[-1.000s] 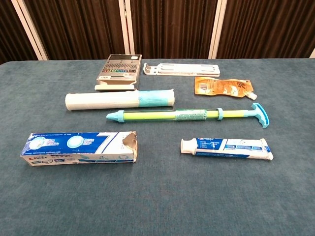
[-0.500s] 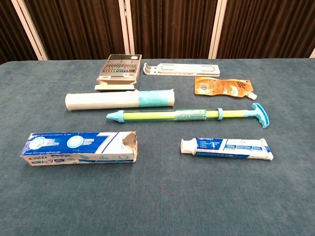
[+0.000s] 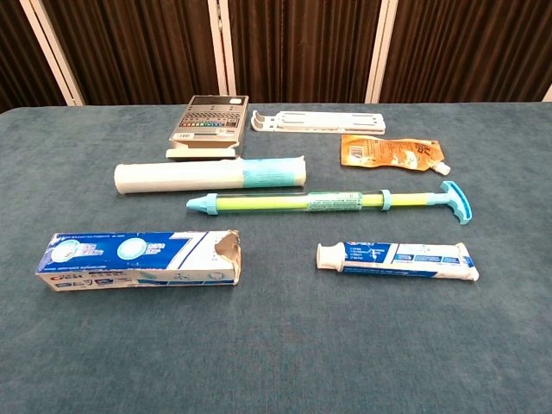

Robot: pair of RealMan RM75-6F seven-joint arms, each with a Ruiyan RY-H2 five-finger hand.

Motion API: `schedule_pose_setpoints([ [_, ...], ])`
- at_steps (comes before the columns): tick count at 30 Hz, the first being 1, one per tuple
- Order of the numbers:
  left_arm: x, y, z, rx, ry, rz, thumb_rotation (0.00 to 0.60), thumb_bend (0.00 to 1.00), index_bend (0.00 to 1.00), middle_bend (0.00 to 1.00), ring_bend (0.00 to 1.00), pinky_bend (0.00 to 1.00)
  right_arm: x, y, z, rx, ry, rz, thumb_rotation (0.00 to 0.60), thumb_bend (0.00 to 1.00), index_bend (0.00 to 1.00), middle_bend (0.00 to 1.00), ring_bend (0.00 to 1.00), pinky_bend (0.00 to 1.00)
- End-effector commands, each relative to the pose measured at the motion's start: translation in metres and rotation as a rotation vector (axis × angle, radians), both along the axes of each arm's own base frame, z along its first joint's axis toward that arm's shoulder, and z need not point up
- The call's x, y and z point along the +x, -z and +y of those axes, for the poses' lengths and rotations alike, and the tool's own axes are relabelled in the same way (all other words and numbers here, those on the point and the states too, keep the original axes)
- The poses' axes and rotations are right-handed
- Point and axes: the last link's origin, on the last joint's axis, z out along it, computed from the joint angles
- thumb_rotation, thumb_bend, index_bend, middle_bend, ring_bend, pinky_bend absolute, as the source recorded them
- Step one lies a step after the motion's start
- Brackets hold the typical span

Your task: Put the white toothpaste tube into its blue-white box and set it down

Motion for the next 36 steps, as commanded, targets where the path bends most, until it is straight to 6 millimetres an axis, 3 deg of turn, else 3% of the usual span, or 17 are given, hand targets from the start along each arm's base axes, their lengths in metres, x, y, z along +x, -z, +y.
schedule_pose_setpoints([
  [1, 0.000, 0.022, 0.009, -0.047, -0.009, 0.022, 0.600, 0.20, 0.34, 0.23, 0.08, 0.22, 0.003, -0.001, 0.001, 0.002, -0.005, 0.008, 0.600, 0.19, 0.16, 0.12, 0.11, 0.01],
  [11, 0.030, 0.072, 0.035, -0.090, 0.038, 0.073, 0.600, 0.20, 0.34, 0.23, 0.08, 0.22, 0.010, 0.000, 0.004, 0.009, -0.016, 0.020, 0.600, 0.19, 0.16, 0.12, 0.11, 0.01],
  [28, 0.058, 0.141, 0.034, -0.189, 0.071, 0.077, 0.600, 0.17, 0.33, 0.21, 0.08, 0.22, 0.002, 0.000, 0.005, 0.010, -0.007, 0.022, 0.600, 0.19, 0.16, 0.12, 0.11, 0.01],
  [36, 0.066, 0.169, 0.046, -0.214, 0.070, 0.064, 0.600, 0.17, 0.33, 0.19, 0.08, 0.22, -0.003, -0.003, 0.004, 0.004, -0.001, 0.022, 0.600, 0.19, 0.16, 0.12, 0.11, 0.01],
])
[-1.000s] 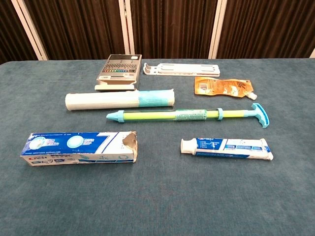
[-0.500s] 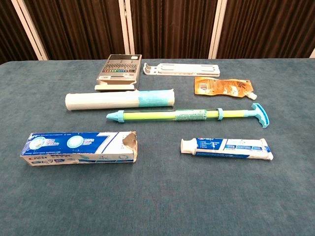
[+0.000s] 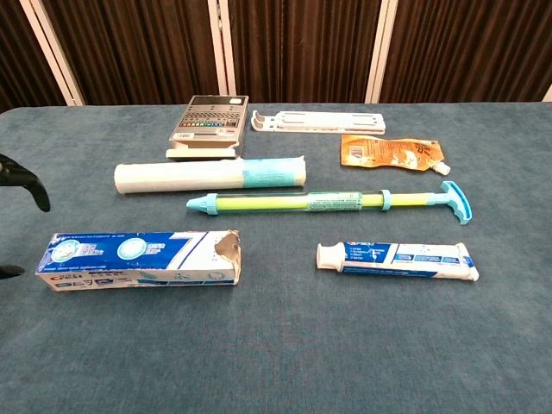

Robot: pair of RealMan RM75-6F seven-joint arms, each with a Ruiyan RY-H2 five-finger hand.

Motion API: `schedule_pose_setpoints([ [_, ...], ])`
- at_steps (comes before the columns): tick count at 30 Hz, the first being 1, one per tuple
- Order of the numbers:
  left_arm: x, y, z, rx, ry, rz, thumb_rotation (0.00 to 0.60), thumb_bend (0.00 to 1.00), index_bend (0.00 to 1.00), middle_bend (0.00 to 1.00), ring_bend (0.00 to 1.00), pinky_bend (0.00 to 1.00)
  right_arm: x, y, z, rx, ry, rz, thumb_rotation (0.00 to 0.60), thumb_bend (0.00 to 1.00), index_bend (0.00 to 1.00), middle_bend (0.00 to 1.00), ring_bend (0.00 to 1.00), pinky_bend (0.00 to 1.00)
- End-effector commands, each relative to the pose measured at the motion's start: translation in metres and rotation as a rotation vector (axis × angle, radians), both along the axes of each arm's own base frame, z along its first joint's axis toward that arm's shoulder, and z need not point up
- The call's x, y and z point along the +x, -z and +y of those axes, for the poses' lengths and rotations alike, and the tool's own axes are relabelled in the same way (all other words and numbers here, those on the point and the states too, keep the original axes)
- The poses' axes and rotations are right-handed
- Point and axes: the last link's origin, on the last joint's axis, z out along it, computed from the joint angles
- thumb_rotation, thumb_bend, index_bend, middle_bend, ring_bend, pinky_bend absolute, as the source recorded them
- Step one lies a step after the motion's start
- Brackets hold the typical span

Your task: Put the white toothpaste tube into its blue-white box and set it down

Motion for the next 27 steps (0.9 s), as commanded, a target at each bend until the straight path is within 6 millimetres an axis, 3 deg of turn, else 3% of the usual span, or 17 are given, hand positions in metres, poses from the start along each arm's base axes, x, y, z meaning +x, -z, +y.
schedule_pose_setpoints([
  [1, 0.003, 0.014, 0.007, -0.023, -0.006, -0.005, 0.600, 0.17, 0.33, 0.19, 0.08, 0.22, -0.002, -0.001, 0.000, -0.002, 0.003, -0.001, 0.600, 0.19, 0.16, 0.12, 0.11, 0.01],
  [11, 0.021, 0.048, 0.017, -0.054, 0.029, -0.021, 0.600, 0.17, 0.33, 0.18, 0.08, 0.22, -0.008, -0.005, -0.002, -0.004, 0.011, 0.012, 0.600, 0.19, 0.16, 0.12, 0.11, 0.01],
  [15, 0.040, 0.065, 0.023, -0.057, 0.084, -0.031, 0.600, 0.17, 0.33, 0.21, 0.09, 0.22, -0.013, -0.006, -0.001, -0.005, 0.020, 0.015, 0.600, 0.19, 0.16, 0.12, 0.11, 0.01],
  [27, 0.052, 0.082, 0.020, -0.073, 0.117, -0.010, 0.600, 0.17, 0.39, 0.29, 0.12, 0.22, -0.019, -0.010, 0.002, -0.011, 0.033, 0.018, 0.600, 0.19, 0.16, 0.12, 0.11, 0.01],
])
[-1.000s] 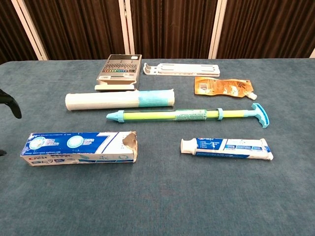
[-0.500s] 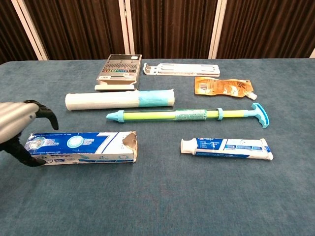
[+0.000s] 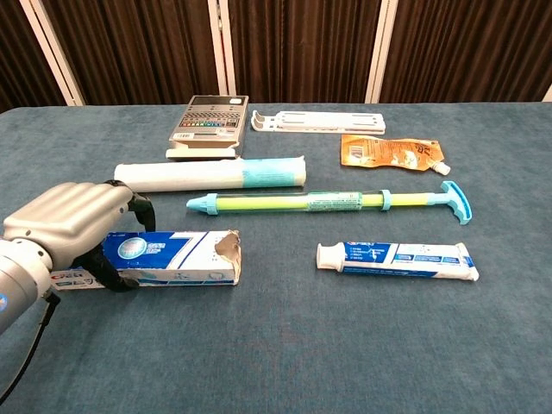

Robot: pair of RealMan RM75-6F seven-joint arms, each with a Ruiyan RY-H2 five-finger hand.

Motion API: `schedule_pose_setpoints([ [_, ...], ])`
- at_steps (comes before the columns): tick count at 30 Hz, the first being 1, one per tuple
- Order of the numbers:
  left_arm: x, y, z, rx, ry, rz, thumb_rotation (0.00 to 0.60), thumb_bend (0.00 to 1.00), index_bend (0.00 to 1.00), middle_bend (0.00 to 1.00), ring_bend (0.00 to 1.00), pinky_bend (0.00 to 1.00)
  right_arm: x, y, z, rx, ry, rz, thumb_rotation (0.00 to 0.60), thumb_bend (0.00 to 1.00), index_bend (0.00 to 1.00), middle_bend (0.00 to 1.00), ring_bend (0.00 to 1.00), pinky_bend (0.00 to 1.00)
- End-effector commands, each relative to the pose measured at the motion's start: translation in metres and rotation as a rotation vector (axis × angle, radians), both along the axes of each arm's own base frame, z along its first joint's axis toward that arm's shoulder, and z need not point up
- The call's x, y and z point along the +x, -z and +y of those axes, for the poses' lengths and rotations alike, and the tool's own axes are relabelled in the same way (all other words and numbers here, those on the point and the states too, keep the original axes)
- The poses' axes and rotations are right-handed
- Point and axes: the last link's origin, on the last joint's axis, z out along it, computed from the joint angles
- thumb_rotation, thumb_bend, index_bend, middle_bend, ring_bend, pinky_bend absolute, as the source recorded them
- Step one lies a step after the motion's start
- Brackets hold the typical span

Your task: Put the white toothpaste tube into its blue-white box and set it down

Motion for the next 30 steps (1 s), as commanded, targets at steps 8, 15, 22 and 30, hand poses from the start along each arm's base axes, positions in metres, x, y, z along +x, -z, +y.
schedule_pose_setpoints([
  [8, 0.003, -0.009, -0.009, 0.032, 0.012, 0.007, 0.600, 0.29, 0.39, 0.32, 0.12, 0.22, -0.006, -0.002, 0.003, -0.002, 0.017, 0.001, 0.600, 0.19, 0.16, 0.12, 0.11, 0.01],
  [15, -0.002, -0.019, -0.018, 0.073, -0.012, 0.035, 0.600, 0.34, 0.36, 0.30, 0.14, 0.22, -0.006, -0.003, 0.006, -0.004, 0.013, -0.002, 0.600, 0.19, 0.16, 0.12, 0.11, 0.01],
  [22, -0.014, -0.017, -0.022, 0.059, -0.061, 0.058, 0.600, 0.34, 0.34, 0.30, 0.16, 0.23, -0.006, -0.002, 0.008, 0.003, 0.015, 0.004, 0.600, 0.19, 0.16, 0.12, 0.11, 0.01],
  [30, -0.015, -0.016, -0.019, 0.069, -0.051, 0.076, 0.600, 0.34, 0.35, 0.37, 0.29, 0.35, -0.008, -0.002, 0.007, 0.004, 0.021, 0.006, 0.600, 0.19, 0.16, 0.12, 0.11, 0.01],
])
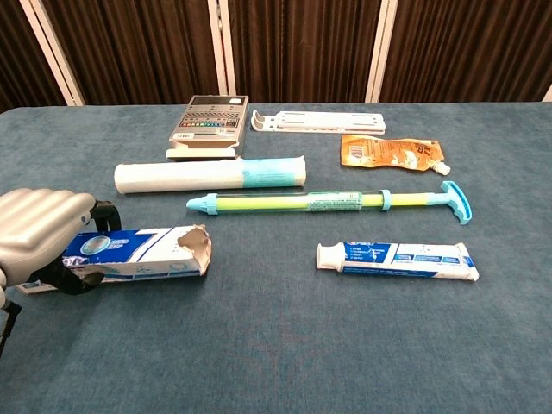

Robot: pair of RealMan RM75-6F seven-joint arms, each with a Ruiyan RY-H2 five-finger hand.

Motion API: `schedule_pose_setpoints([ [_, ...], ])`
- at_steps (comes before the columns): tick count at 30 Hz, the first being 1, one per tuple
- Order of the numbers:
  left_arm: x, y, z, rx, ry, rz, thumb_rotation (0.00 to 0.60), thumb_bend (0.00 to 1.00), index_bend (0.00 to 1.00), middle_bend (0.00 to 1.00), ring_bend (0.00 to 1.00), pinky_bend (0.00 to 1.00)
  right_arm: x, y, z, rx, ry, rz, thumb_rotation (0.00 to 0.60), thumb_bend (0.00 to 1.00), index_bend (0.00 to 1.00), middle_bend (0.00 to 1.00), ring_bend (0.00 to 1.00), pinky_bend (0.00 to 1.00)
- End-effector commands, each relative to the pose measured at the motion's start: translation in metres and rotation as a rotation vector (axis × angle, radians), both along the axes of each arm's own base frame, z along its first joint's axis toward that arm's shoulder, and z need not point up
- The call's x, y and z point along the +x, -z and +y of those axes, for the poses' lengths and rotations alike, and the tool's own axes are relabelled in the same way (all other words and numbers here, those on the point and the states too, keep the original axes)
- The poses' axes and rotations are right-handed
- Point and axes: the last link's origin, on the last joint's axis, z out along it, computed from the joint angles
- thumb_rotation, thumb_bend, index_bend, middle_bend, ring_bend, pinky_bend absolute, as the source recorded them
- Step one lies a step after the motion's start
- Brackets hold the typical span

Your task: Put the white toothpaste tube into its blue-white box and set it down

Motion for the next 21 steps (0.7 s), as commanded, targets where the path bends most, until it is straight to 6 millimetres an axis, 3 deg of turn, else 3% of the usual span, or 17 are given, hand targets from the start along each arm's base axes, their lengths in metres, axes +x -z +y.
schedule_pose_setpoints([
  [1, 0.000, 0.000, 0.001, 0.004, 0.006, 0.008, 0.600, 0.34, 0.35, 0.39, 0.30, 0.35, -0.001, 0.000, 0.000, 0.002, 0.002, 0.001, 0.600, 0.19, 0.16, 0.12, 0.11, 0.01],
  [9, 0.000, -0.002, 0.002, 0.031, 0.024, 0.005, 0.600, 0.34, 0.36, 0.47, 0.29, 0.34, -0.003, 0.001, -0.002, -0.002, 0.005, -0.002, 0.600, 0.19, 0.16, 0.12, 0.11, 0.01],
  [15, 0.003, -0.010, 0.003, 0.062, 0.047, 0.003, 0.600, 0.34, 0.36, 0.44, 0.28, 0.34, -0.003, 0.002, -0.003, -0.006, 0.001, -0.002, 0.600, 0.19, 0.16, 0.12, 0.11, 0.01],
  [18, 0.007, -0.020, 0.002, 0.090, 0.061, -0.038, 0.600, 0.34, 0.36, 0.41, 0.27, 0.34, -0.003, 0.002, -0.003, -0.009, -0.003, 0.003, 0.600, 0.19, 0.16, 0.12, 0.11, 0.01],
  [21, 0.017, -0.043, -0.001, 0.133, 0.090, -0.106, 0.600, 0.34, 0.36, 0.38, 0.25, 0.34, -0.003, 0.002, -0.004, -0.008, -0.001, 0.004, 0.600, 0.19, 0.16, 0.12, 0.11, 0.01],
])
